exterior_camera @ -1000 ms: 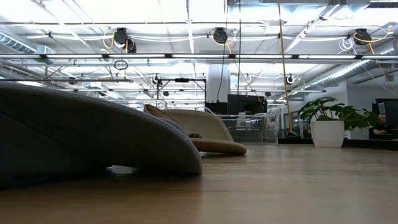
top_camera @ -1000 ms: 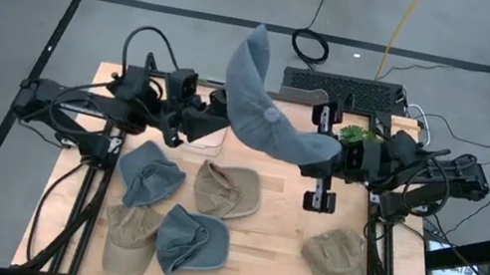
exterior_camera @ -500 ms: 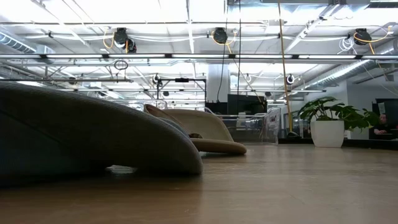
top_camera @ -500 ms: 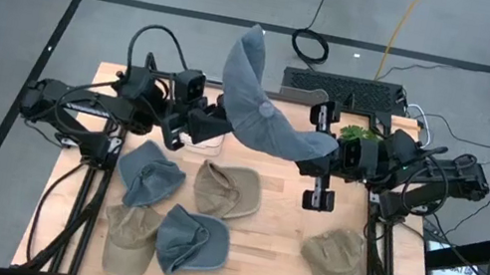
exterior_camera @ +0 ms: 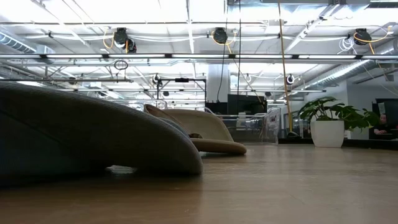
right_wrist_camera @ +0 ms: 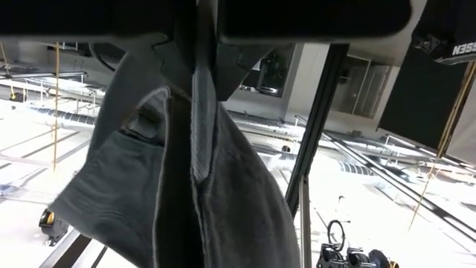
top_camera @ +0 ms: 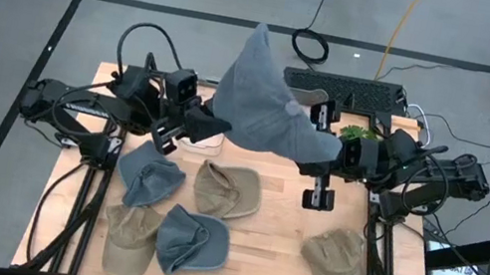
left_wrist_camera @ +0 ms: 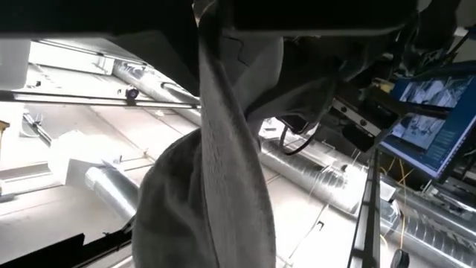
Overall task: Pick & Place hat
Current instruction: Put the top right blue cap into the right transparent bin
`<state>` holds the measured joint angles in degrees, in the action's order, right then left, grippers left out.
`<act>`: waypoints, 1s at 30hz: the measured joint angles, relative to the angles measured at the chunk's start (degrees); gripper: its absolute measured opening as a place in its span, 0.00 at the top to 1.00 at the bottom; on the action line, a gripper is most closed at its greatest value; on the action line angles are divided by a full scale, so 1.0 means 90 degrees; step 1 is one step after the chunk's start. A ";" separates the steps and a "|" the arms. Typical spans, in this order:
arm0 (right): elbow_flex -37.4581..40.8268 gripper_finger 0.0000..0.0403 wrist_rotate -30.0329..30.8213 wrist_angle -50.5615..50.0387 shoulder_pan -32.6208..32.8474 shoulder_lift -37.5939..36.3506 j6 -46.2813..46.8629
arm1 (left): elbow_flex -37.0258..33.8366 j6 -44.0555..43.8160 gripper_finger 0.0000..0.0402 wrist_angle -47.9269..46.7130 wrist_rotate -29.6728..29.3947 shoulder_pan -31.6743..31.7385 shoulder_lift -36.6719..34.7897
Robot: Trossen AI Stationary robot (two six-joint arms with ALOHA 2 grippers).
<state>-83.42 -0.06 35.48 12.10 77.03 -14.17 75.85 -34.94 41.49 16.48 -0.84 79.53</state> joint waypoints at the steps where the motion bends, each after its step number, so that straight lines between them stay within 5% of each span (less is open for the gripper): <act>1: 0.0000 0.96 0.0012 -0.0010 0.0000 0.0000 -0.0019 | 0.0000 0.0000 0.95 0.0028 0.0007 0.0000 0.0000; 13: 0.0000 0.64 0.0605 -0.1003 0.0006 -0.0268 -0.0569 | -0.0017 0.0423 0.98 0.0107 0.0395 0.0090 -0.0367; 22: 0.0002 0.41 0.1741 -0.2082 0.0334 -0.0807 -0.0573 | -0.0010 0.1395 0.98 -0.2394 0.0582 0.0326 -0.1419; 30: 0.0002 0.36 0.2365 -0.2501 0.0508 -0.1179 -0.0159 | -0.0007 0.2027 0.98 -0.4006 0.0471 0.0510 -0.2042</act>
<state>-83.40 21.22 12.96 16.67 66.43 -15.59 75.79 -16.69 5.43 20.72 3.75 61.15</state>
